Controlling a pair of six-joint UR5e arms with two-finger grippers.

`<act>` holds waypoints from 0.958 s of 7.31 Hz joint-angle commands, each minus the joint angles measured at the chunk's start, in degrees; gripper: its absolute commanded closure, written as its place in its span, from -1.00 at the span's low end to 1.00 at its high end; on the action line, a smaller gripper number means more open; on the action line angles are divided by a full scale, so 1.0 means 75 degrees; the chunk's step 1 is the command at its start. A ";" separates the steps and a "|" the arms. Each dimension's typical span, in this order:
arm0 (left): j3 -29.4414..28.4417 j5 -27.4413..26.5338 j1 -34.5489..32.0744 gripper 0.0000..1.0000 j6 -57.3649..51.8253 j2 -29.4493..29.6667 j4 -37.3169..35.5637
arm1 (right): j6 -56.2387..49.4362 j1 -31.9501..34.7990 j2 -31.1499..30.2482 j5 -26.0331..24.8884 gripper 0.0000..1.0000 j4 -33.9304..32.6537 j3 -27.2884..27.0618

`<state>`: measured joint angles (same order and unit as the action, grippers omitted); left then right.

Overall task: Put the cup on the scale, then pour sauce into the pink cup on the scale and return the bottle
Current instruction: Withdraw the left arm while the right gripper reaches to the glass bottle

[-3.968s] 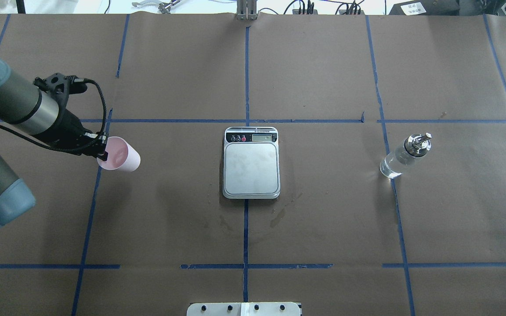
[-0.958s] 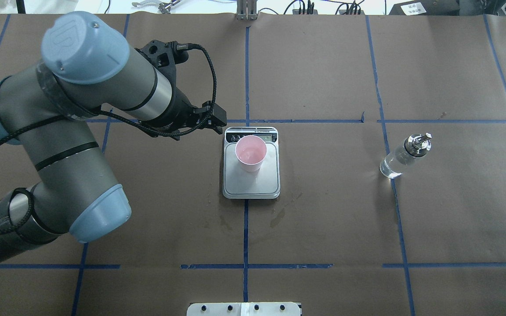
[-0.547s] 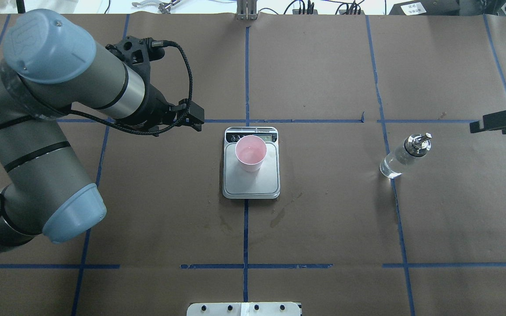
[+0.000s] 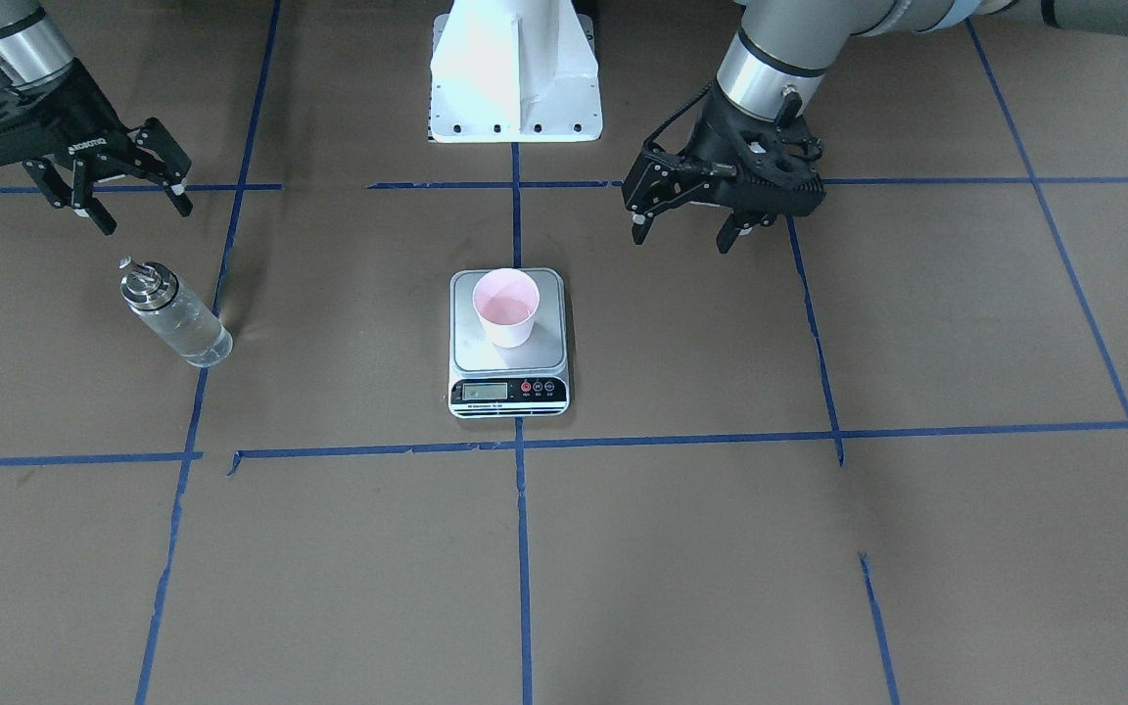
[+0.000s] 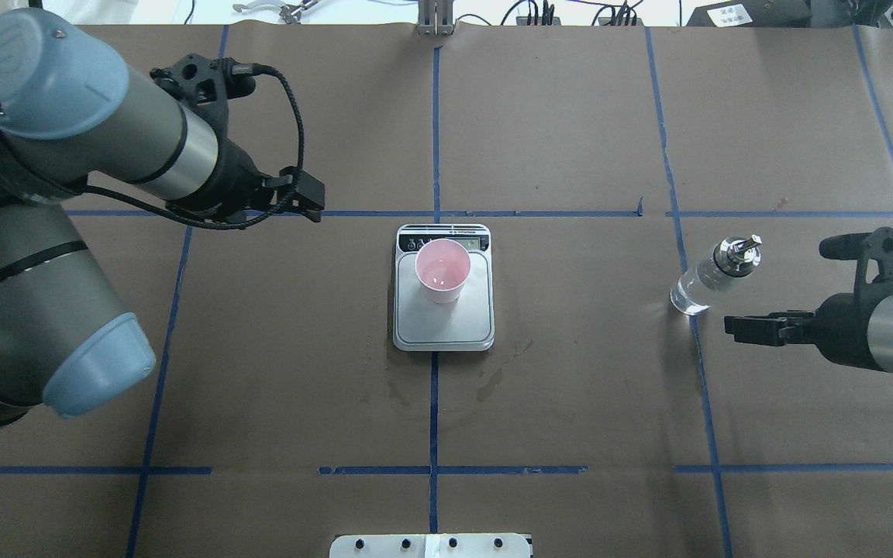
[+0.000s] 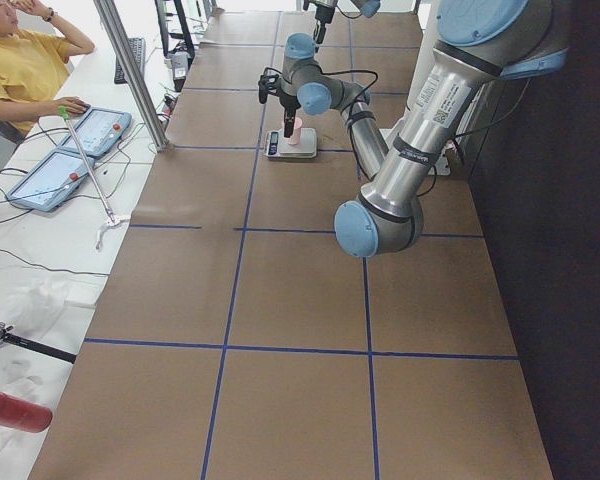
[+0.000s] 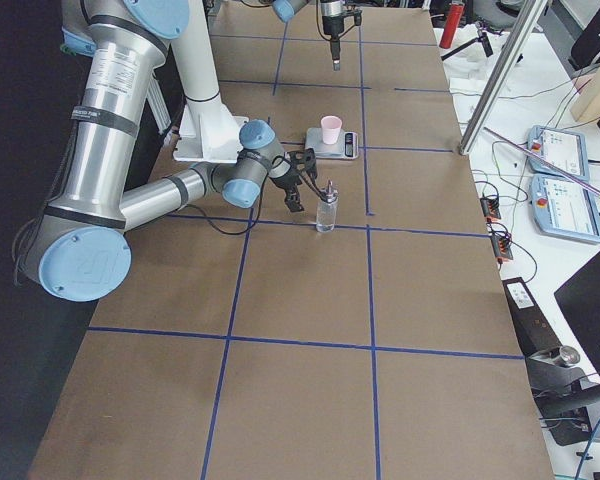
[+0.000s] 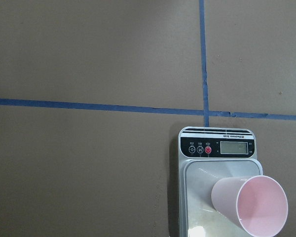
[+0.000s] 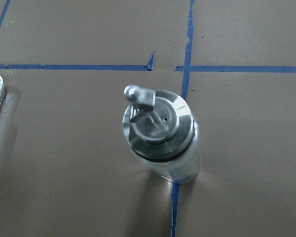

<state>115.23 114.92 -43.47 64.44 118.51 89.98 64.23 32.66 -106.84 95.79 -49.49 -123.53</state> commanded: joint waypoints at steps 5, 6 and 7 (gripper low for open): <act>-0.0125 0.0366 -0.2985 -1.00 -0.5912 -0.2476 0.0061 | 0.0329 -0.1097 0.0112 -0.2795 -0.99 0.0107 0.0557; -0.0813 0.1436 -0.3747 -1.00 -0.6976 -0.2477 0.0084 | 0.0830 -0.1108 0.0123 -0.3136 -0.99 0.0118 0.0638; -0.1482 0.1911 -0.4555 -1.00 -0.8217 -0.2477 0.0085 | 0.0893 -0.1108 0.0193 -0.3383 -0.99 0.0118 0.0651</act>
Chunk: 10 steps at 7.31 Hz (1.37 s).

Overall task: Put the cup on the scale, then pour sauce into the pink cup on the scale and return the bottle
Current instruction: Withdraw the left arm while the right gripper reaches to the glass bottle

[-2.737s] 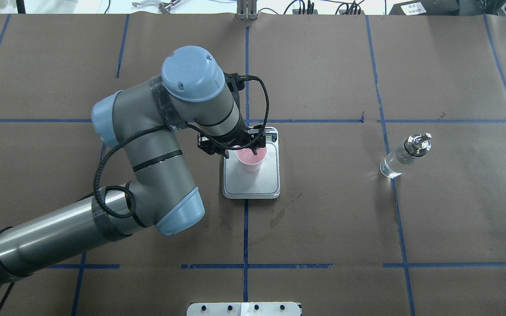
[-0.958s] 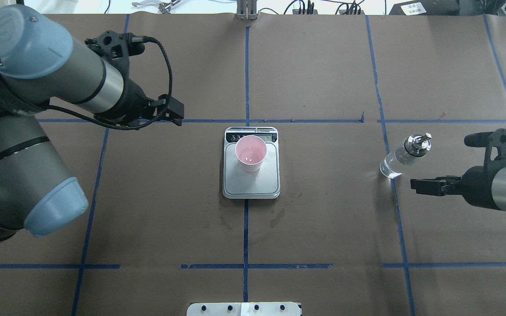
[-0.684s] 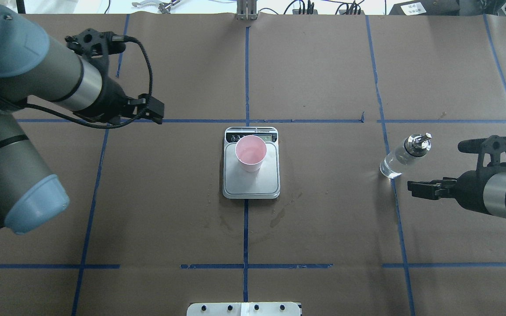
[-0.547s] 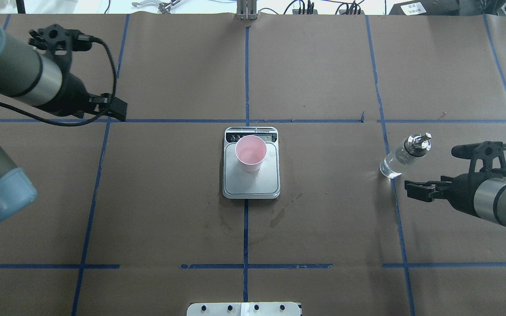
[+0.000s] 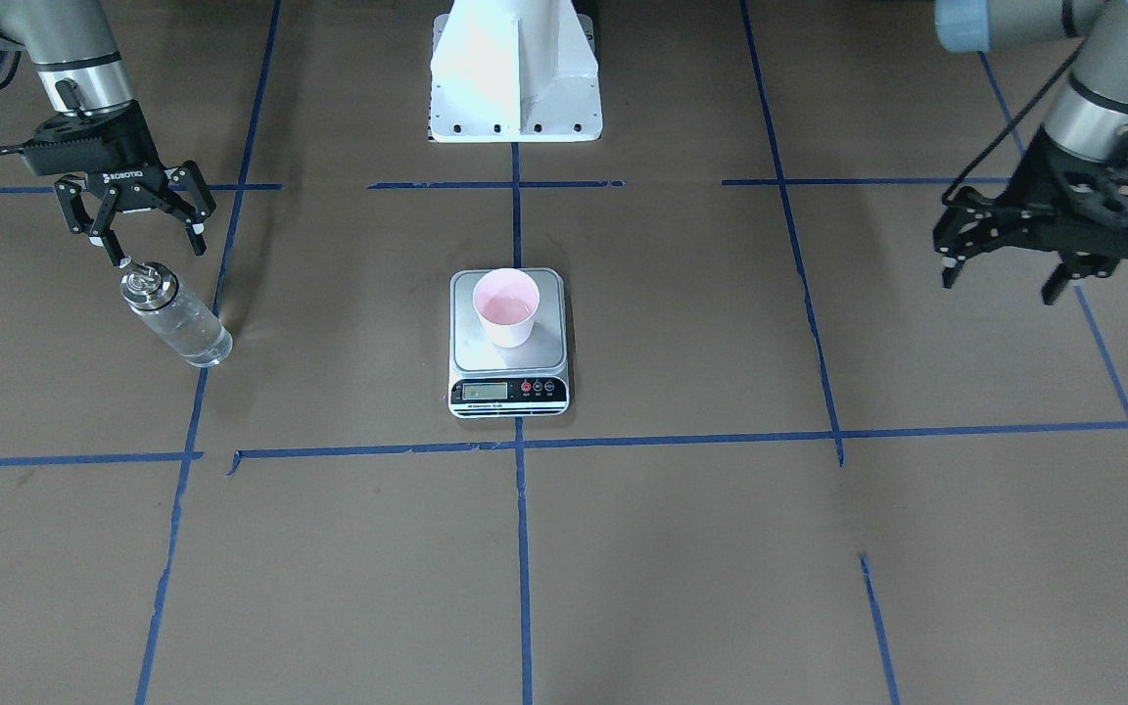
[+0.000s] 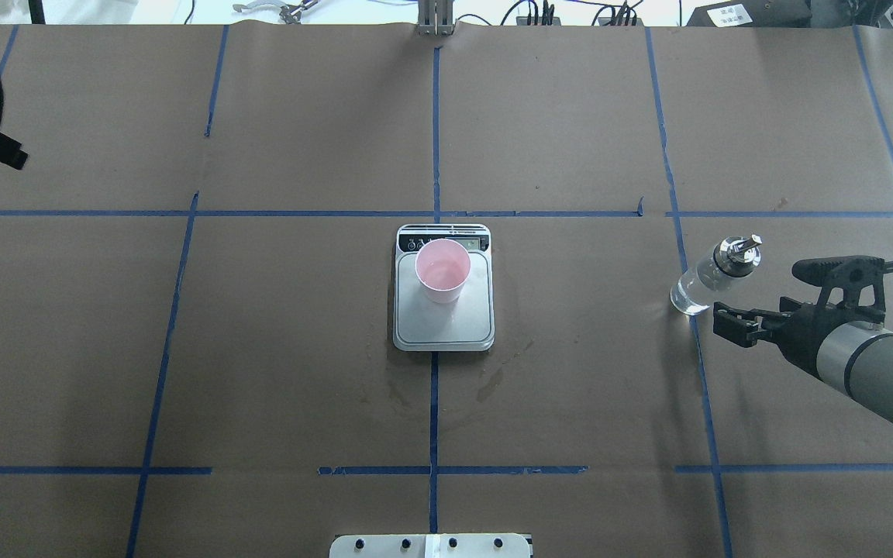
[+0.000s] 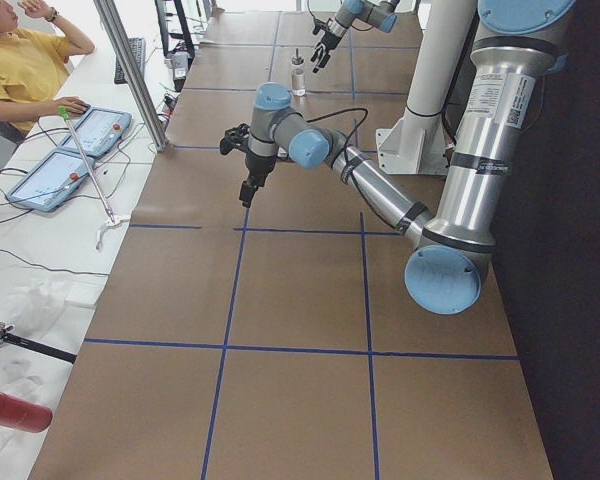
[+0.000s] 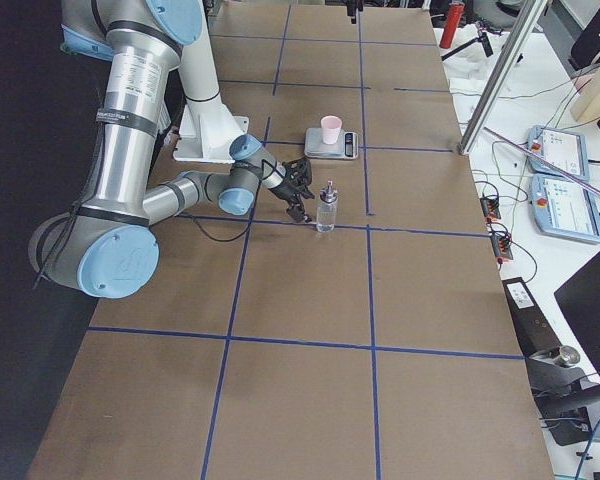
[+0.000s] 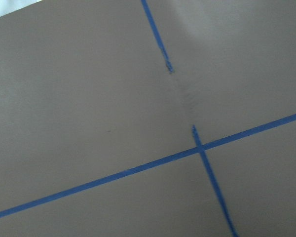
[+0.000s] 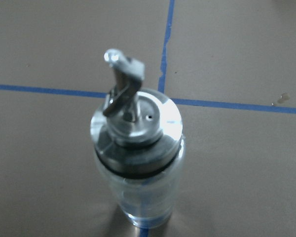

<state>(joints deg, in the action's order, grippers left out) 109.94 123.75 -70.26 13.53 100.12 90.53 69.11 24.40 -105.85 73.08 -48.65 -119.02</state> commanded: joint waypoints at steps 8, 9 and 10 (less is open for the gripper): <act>-0.1112 0.0751 -0.1448 -1.00 -0.2284 -0.0014 -0.0012 | 0.0500 -0.0896 0.0390 -0.2451 -0.99 0.0639 0.0972; -0.1101 0.0762 -0.1448 -1.00 -0.2284 -0.0014 -0.0012 | 0.0500 -0.1037 0.0460 -0.2768 -0.99 0.0639 0.1102; -0.1101 0.0751 -0.1460 -1.00 -0.2284 -0.0014 -0.0023 | 0.0488 -0.1085 0.0472 -0.2876 -0.99 0.0639 0.1115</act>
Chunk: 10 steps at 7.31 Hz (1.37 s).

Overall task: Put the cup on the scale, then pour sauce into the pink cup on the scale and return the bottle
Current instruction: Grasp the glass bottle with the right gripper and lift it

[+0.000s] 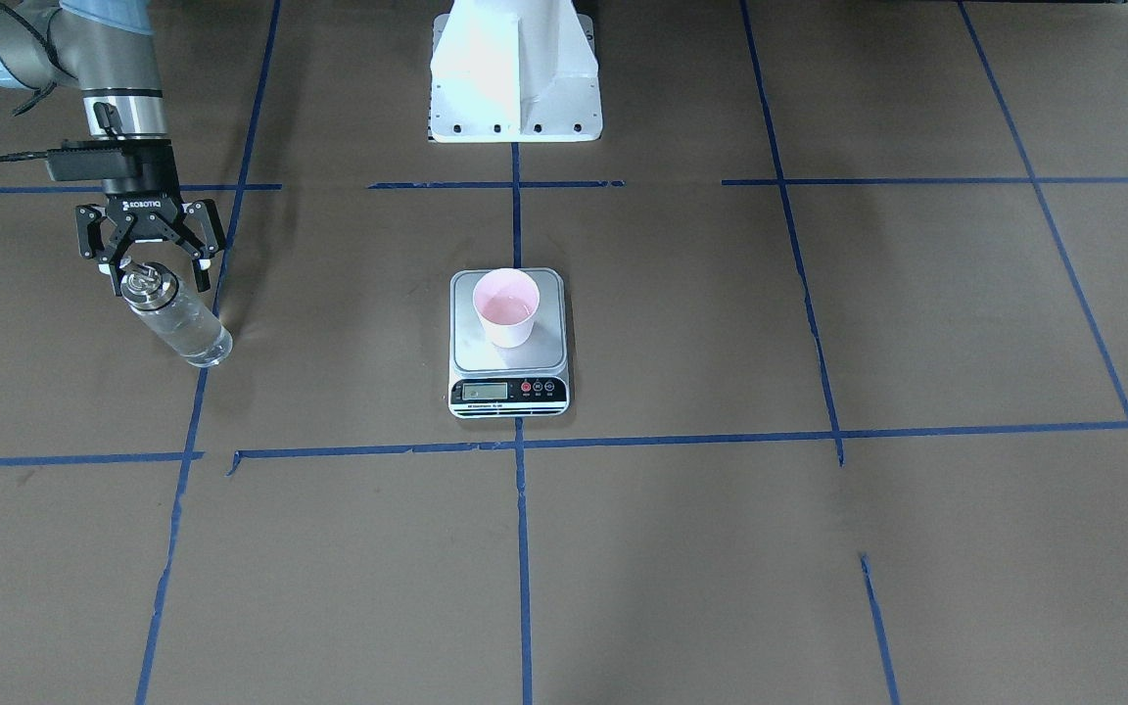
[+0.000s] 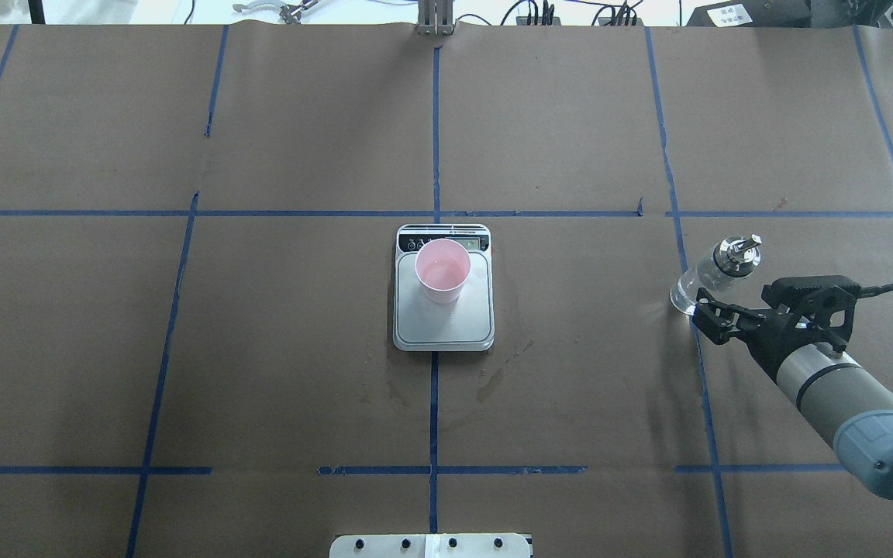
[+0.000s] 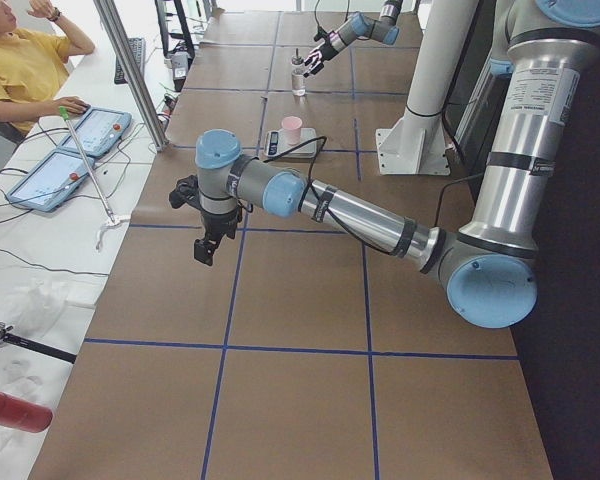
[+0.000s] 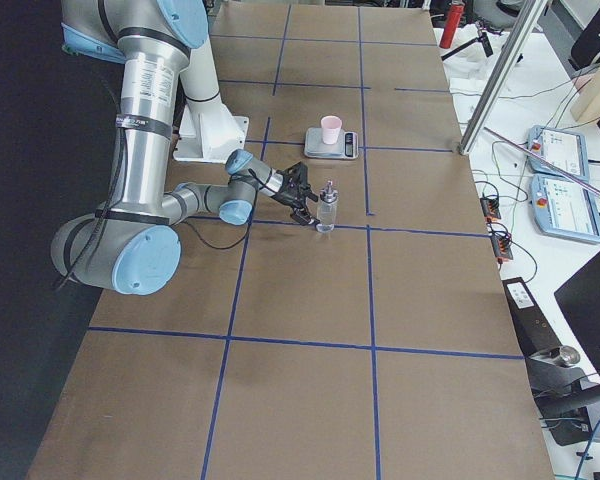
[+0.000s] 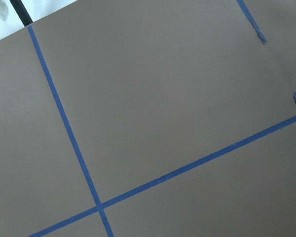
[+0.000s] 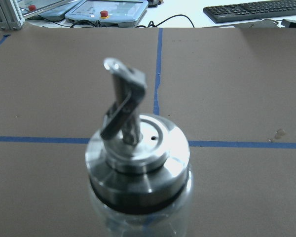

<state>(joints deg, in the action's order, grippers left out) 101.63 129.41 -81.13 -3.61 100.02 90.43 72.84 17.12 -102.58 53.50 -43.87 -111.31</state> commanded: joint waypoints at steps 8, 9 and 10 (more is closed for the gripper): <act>0.0242 -0.0075 -0.0023 -1.00 0.0012 0.0012 -0.0046 | -0.0454 -0.0325 0.0504 -0.1028 -0.98 0.0940 0.0942; 0.0254 -0.0075 -0.0023 -1.00 0.0012 0.0012 -0.0046 | -0.0455 -0.0325 0.0540 -0.1086 -0.98 0.0940 0.0966; 0.0254 -0.0075 -0.0023 -1.00 0.0012 0.0024 -0.0046 | -0.0455 -0.0325 0.0552 -0.1145 -0.97 0.0951 0.1001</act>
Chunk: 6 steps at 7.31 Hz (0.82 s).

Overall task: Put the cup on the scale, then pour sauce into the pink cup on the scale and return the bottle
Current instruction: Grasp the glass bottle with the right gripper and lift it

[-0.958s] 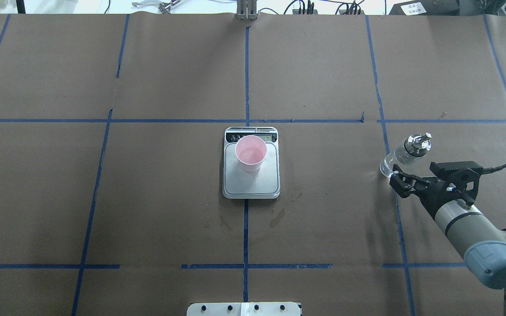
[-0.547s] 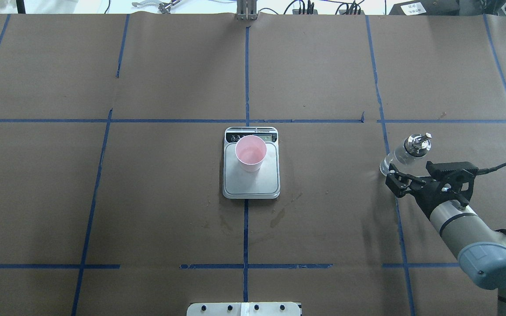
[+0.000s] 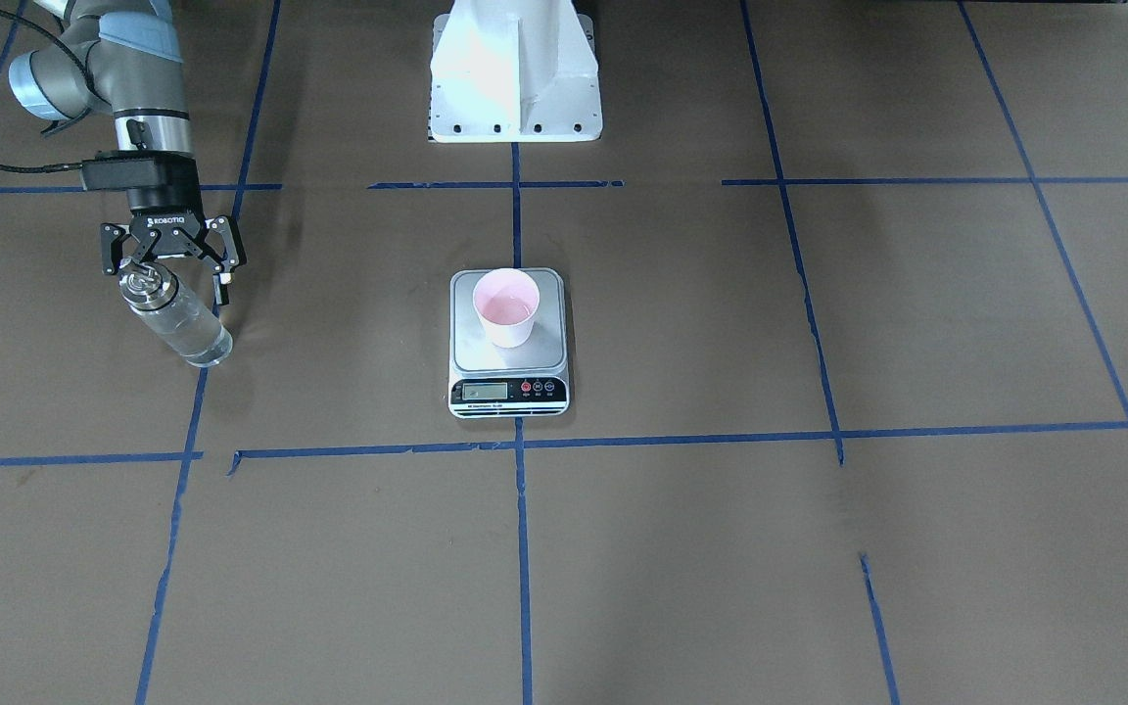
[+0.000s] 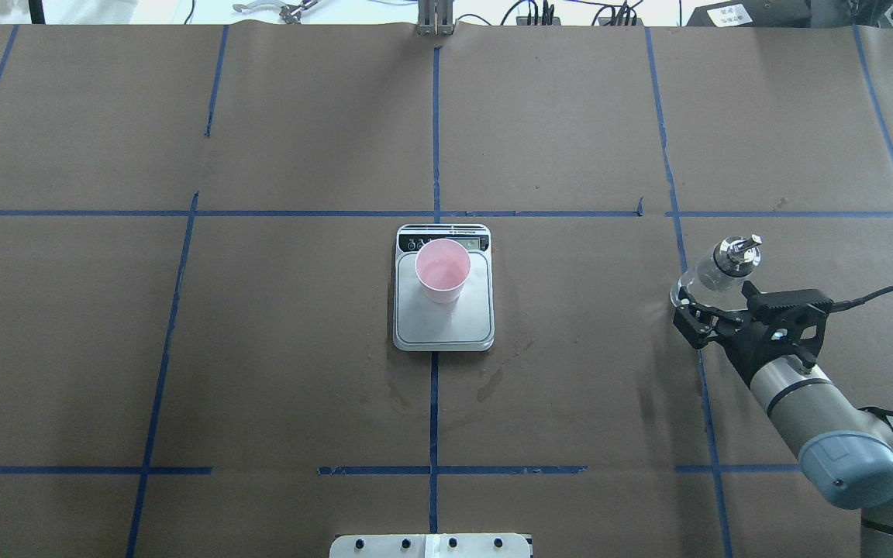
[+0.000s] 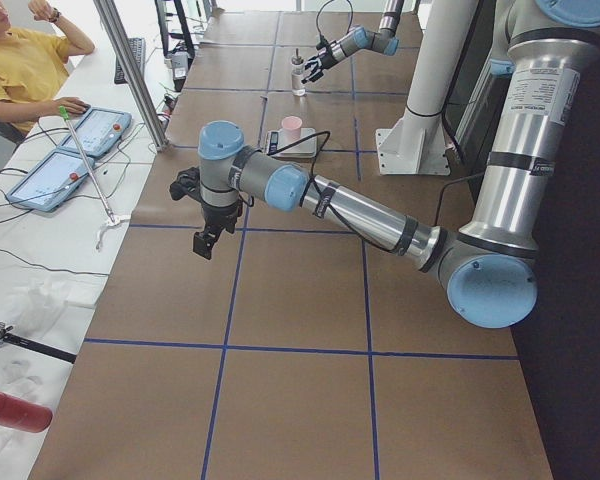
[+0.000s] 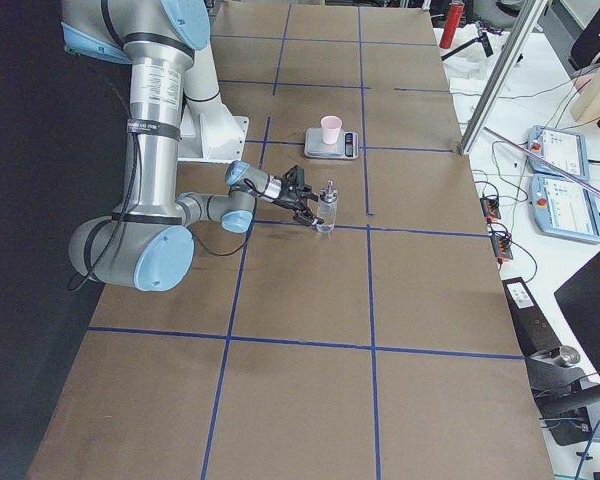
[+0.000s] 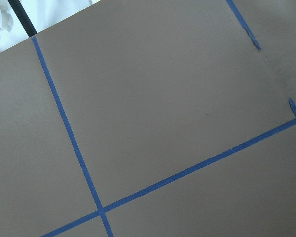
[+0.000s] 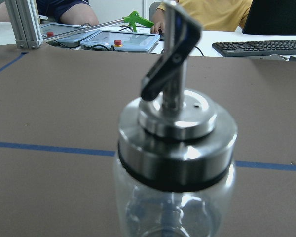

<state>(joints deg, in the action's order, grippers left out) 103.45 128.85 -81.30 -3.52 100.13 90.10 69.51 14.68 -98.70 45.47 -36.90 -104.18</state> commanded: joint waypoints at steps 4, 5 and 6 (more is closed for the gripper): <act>0.0011 0.0000 0.0000 -1.00 0.0012 0.0021 -0.0002 | -0.0092 -0.0012 0.0059 -0.0121 -0.98 0.0545 0.0353; 0.0011 0.0000 0.0000 -1.00 0.0012 0.0009 -0.0002 | -0.0417 -0.0001 0.0221 -0.0109 -0.98 0.0700 0.0448; 0.0080 0.0000 0.0000 -1.00 0.0012 -0.0003 -0.0014 | -0.0560 0.0011 0.0269 -0.0109 -0.98 0.0713 0.0472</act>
<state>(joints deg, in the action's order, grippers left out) 103.68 128.85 -81.30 -3.43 100.19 90.07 66.98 14.68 -97.39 44.62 -32.38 -101.17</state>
